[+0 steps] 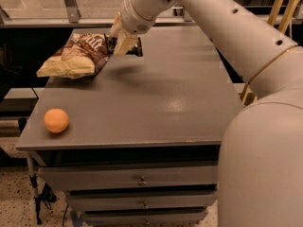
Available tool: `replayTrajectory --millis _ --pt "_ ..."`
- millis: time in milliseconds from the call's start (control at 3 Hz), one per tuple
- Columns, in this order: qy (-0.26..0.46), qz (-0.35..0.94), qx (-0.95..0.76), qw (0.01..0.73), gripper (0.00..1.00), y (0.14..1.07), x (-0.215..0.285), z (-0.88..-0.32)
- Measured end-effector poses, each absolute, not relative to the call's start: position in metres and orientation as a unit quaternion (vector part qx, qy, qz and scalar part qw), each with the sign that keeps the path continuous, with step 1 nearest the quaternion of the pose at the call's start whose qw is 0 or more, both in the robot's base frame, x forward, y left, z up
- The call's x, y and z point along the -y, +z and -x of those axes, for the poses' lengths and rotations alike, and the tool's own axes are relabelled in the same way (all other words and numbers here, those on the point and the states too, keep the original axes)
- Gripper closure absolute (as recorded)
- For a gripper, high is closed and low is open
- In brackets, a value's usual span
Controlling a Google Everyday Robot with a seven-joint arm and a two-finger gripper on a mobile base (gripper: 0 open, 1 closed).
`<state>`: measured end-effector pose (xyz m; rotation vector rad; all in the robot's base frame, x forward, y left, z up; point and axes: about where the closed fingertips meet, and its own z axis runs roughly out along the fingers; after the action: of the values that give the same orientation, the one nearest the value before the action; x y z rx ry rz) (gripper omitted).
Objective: Move rxbar chocolate near brown chip bag
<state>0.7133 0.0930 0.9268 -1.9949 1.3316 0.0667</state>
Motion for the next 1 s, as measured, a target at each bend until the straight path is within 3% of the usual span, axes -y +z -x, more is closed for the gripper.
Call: replayTrajectory --millis 1000 --pt "0.041 0.782 -0.503 0.366 1.00 0.898 -0.113 -0.759"
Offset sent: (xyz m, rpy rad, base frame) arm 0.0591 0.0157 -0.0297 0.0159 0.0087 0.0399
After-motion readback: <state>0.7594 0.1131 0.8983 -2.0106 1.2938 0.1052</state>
